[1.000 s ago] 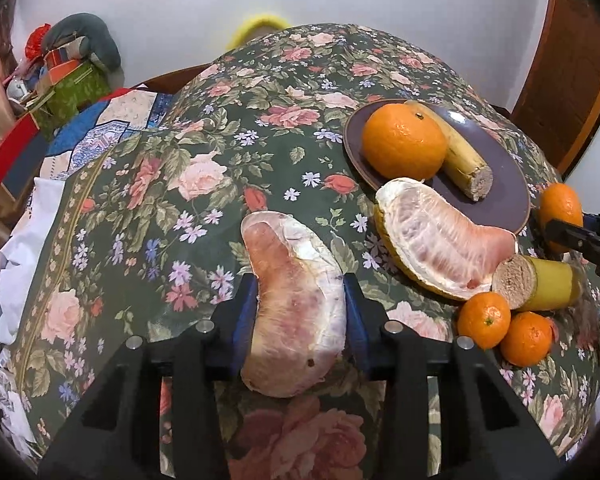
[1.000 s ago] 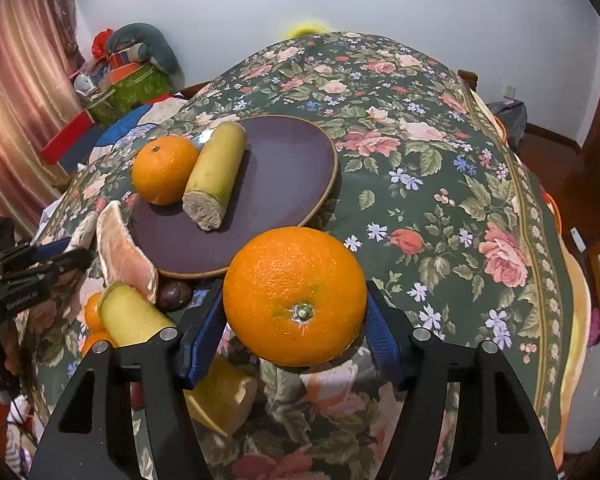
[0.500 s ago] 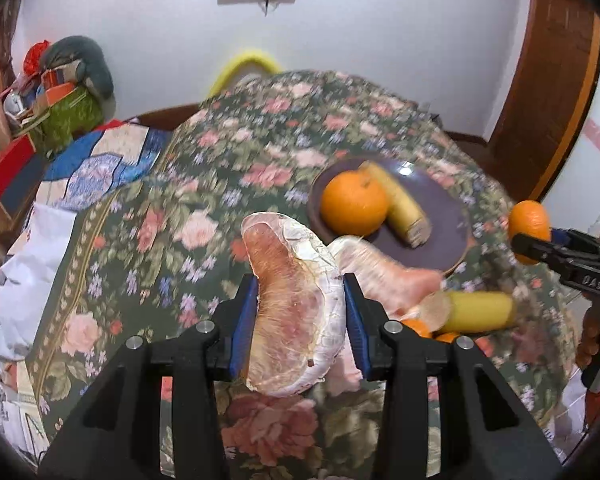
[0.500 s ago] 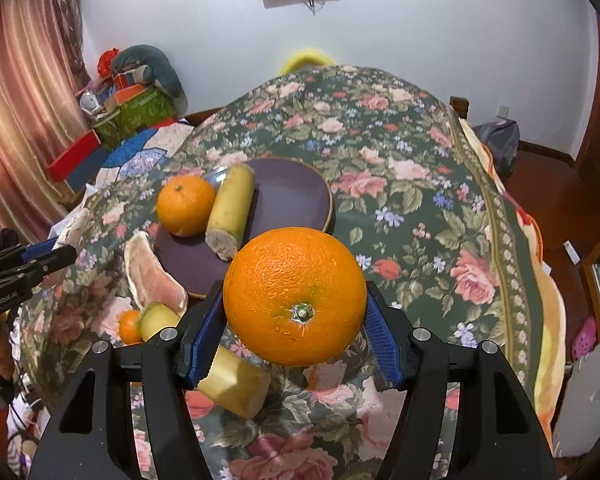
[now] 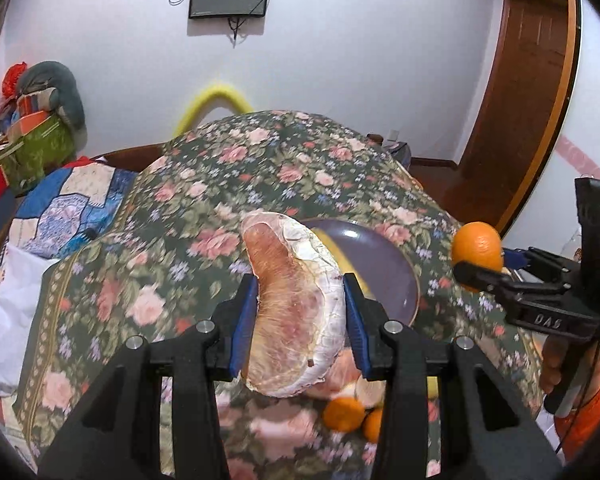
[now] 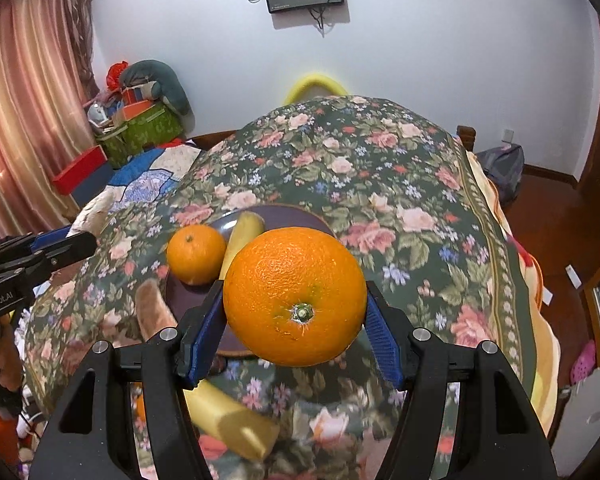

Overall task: Organize fruits
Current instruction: 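Place the orange on the purple plate with the right tool while the left tool places the pomelo segment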

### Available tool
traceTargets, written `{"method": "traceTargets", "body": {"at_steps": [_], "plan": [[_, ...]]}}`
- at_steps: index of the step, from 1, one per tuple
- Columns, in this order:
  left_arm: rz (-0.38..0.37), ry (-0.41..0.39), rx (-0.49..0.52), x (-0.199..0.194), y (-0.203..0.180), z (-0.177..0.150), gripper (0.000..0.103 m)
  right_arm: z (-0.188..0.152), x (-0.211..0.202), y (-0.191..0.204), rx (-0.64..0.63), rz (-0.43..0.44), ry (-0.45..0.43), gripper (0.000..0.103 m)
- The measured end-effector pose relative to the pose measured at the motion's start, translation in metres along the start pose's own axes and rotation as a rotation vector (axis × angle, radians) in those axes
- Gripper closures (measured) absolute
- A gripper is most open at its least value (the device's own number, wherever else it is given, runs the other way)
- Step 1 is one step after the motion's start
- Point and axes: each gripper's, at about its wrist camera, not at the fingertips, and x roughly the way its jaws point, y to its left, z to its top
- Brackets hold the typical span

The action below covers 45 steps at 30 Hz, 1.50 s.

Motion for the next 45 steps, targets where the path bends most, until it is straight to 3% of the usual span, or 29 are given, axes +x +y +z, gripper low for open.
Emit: {"method": "traceTargets", "body": {"at_steps": [11, 25, 36, 45], "plan": [[-0.052, 0.009, -0.008, 0.043, -0.006, 0.023, 0.061, 0.023, 0.053, -0.004, -0.009, 0.024, 0.05, 0.041], [-0.074, 0.091, 0.009, 0.11, -0.014, 0.04, 0.061, 0.035, 0.115, -0.006, -0.059, 0.026, 0.157, 0.041], [-0.066, 0.16, 0.012, 0.141, -0.021, 0.041, 0.061, 0.031, 0.118, -0.001, -0.102, 0.02, 0.158, 0.036], [-0.075, 0.135, 0.023, 0.124, -0.027, 0.043, 0.06, 0.027, 0.105, -0.003, -0.082, 0.031, 0.145, 0.033]]}}
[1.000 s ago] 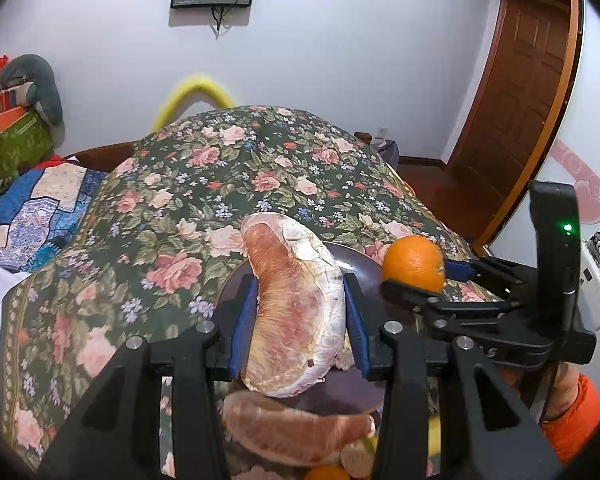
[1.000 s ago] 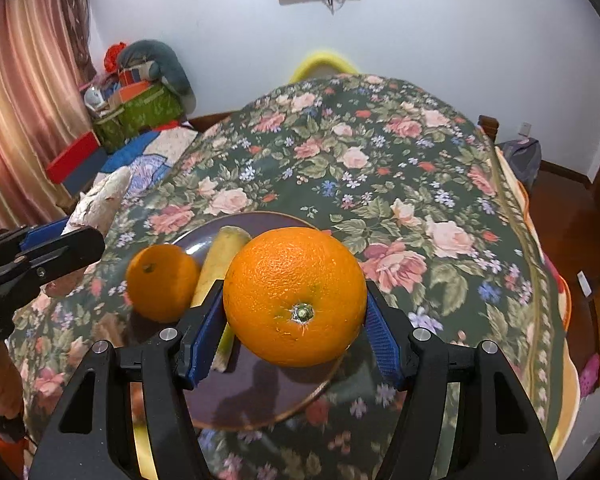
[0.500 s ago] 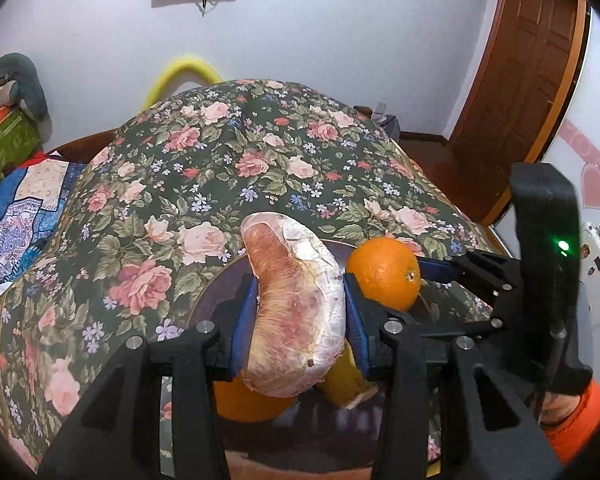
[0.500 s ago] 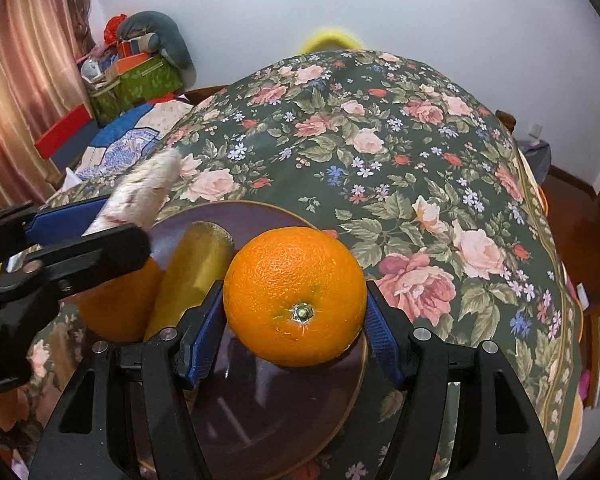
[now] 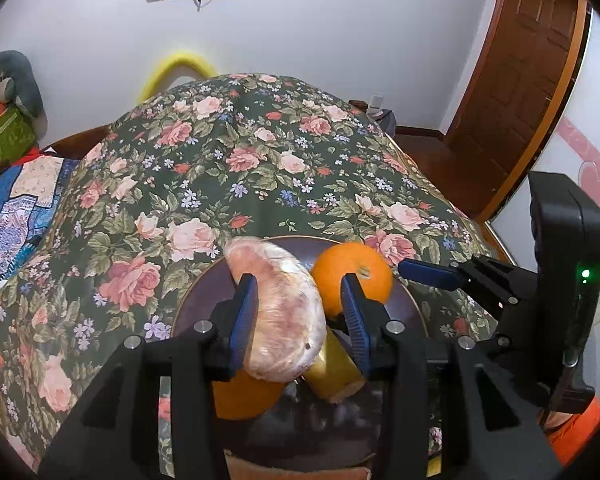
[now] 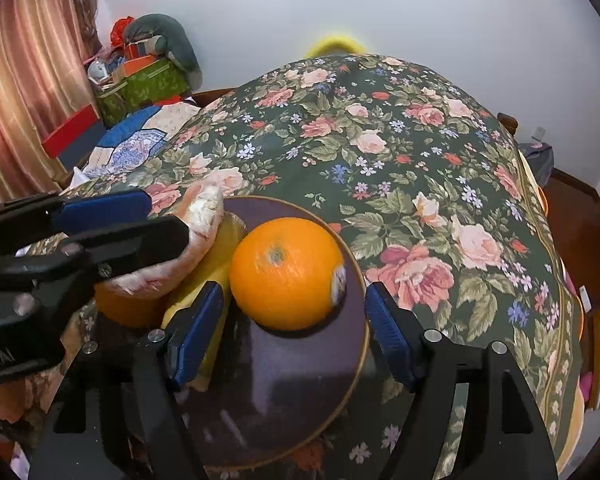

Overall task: Organize fruits
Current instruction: 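Place the orange on the purple plate with the right tool while the left tool places the pomelo segment, then grasp the second corn cob with the right tool while the left tool grasps a small mandarin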

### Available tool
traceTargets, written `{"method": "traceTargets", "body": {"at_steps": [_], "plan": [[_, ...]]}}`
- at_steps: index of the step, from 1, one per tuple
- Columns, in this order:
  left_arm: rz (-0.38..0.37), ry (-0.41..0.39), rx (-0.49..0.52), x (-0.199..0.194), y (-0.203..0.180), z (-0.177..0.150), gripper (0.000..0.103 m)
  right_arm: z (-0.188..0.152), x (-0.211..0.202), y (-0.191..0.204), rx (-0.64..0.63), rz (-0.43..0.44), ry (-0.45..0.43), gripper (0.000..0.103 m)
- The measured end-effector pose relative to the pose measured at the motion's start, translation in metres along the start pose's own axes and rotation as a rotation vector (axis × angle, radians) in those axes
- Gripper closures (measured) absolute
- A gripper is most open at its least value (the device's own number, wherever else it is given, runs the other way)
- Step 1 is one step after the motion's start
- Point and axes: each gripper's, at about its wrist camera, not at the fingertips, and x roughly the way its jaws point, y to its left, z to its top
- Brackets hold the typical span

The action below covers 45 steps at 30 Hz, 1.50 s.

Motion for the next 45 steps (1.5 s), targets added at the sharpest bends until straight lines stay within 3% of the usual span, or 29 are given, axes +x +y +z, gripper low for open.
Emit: {"method": "traceTargets", "body": {"at_steps": [16, 22, 31, 42, 45], "plan": [[0.039, -0.04, -0.011, -0.076, 0.0, -0.023, 0.058, -0.023, -0.083, 0.018, 0.014, 0.002, -0.098, 0.032], [0.072, -0.038, -0.002, -0.103, 0.001, -0.047, 0.05, -0.043, -0.1, 0.027, 0.014, 0.0, -0.102, 0.032], [0.091, 0.026, -0.018, -0.111, 0.009, -0.09, 0.049, -0.082, -0.096, 0.04, 0.003, 0.026, -0.025, 0.032], [0.098, 0.137, -0.053, -0.095, 0.02, -0.141, 0.049, -0.113, -0.066, 0.057, -0.093, 0.029, 0.085, 0.032], [0.1, 0.149, -0.051, -0.093, 0.02, -0.146, 0.049, -0.118, -0.066, 0.053, -0.094, 0.064, 0.086, 0.042]]}}
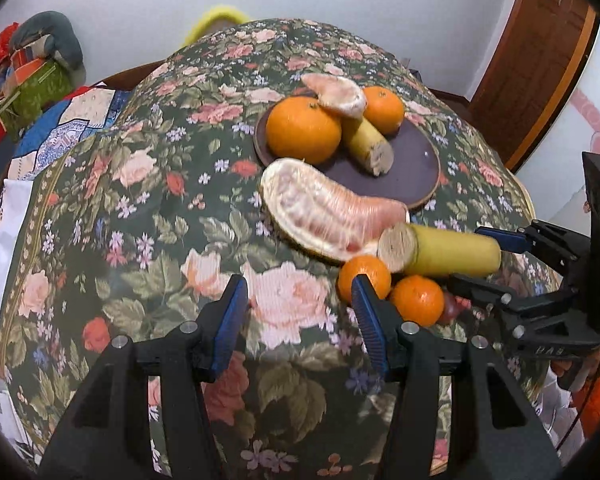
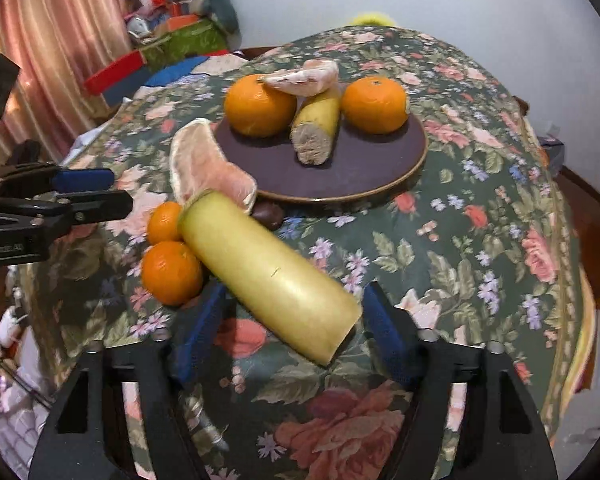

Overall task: Organize fruits
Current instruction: 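Grasp the second corn cob with the right tool while the left tool grasps a small mandarin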

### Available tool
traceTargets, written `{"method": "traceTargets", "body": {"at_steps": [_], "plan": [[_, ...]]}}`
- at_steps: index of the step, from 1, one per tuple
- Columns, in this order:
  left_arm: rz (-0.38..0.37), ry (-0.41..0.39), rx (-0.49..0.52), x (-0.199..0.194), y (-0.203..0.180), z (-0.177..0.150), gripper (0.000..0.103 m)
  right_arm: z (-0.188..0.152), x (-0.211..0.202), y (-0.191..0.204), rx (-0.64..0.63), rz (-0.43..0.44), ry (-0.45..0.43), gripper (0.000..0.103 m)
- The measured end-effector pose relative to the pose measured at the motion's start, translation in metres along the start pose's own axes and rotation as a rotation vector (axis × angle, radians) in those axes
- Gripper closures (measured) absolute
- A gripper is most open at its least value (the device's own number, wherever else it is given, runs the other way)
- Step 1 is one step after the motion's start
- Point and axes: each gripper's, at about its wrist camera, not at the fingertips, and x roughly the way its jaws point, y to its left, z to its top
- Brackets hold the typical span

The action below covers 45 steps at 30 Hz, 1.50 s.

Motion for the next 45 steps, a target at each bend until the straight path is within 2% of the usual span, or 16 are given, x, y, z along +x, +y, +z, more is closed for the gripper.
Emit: {"method": "traceTargets", "body": {"at_steps": [3, 8, 16, 20, 28, 33, 36, 38, 40, 45], "plan": [[0.0, 0.007, -0.008, 0.001, 0.002, -0.003, 0.049, -0.007, -0.006, 0.0, -0.019, 0.008, -0.014, 0.049], [-0.007, 0.01, -0.025, 0.001, 0.002, -0.006, 0.049, -0.021, -0.017, 0.003, -0.043, -0.039, -0.029, 0.055], [-0.027, 0.012, -0.011, 0.002, -0.01, -0.008, 0.049, -0.046, -0.038, -0.022, 0.132, -0.099, -0.051, 0.058], [-0.035, 0.011, -0.002, 0.006, -0.014, -0.008, 0.049, -0.052, -0.046, -0.018, 0.137, -0.104, -0.039, 0.061], [-0.044, 0.016, 0.03, 0.016, -0.024, -0.006, 0.052, -0.037, -0.043, -0.021, 0.12, -0.063, -0.048, 0.061], [-0.084, 0.018, 0.025, 0.02, -0.023, -0.001, 0.053, -0.026, -0.029, -0.015, 0.062, -0.06, -0.028, 0.058], [-0.116, 0.037, 0.042, 0.026, -0.029, 0.0, 0.059, -0.021, -0.022, -0.014, 0.037, -0.05, -0.013, 0.058], [-0.118, 0.037, 0.054, 0.028, -0.035, 0.0, 0.067, -0.018, -0.019, -0.013, 0.021, -0.046, -0.004, 0.058], [-0.12, 0.035, 0.057, 0.031, -0.038, 0.001, 0.071, -0.017, -0.017, -0.012, 0.013, -0.047, -0.001, 0.06], [-0.125, 0.028, 0.043, 0.03, -0.036, 0.001, 0.071, -0.018, -0.018, -0.01, 0.006, -0.052, -0.005, 0.062]]}}
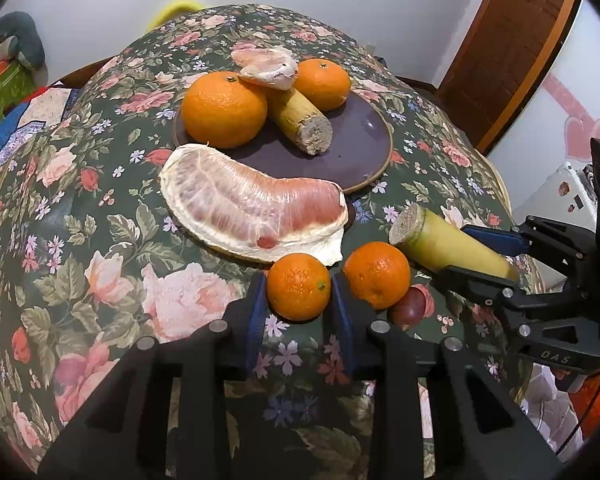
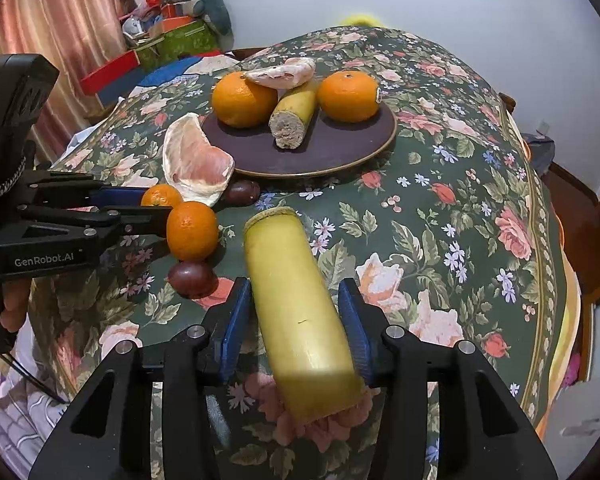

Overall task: Organize fruits
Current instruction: 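Grasp the second corn cob with the right tool while the left tool grasps a small mandarin, then carry the corn cob over the plate with the right tool while the left tool carries the mandarin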

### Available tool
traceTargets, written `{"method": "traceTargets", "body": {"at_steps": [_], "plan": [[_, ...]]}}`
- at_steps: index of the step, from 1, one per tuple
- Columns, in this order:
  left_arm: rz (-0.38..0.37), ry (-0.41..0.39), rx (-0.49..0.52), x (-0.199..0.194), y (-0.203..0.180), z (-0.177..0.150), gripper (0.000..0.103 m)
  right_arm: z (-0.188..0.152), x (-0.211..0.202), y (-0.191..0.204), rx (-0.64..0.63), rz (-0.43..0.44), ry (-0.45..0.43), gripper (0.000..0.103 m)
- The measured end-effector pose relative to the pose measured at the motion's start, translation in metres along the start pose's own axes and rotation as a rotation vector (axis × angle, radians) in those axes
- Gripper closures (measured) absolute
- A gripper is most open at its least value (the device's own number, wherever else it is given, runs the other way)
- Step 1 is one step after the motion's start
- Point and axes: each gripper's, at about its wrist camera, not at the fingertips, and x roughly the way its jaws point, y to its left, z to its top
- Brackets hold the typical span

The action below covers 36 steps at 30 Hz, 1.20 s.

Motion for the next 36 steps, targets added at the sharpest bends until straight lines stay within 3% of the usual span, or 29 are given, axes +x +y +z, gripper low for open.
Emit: {"method": "traceTargets", "body": {"at_steps": [11, 21, 36], "plan": [[0.037, -0.06, -0.036, -0.026, 0.014, 0.002, 0.071, 0.006, -0.014, -0.007, 0.091, 0.011, -0.068, 0.067], [0.039, -0.127, -0.035, -0.041, 0.013, 0.024, 0.071, 0.026, -0.032, -0.018, 0.15, 0.0, -0.165, 0.067], [0.032, -0.149, -0.02, -0.017, 0.014, 0.064, 0.071, 0.078, -0.016, -0.037, 0.196, 0.012, -0.247, 0.068]]}}
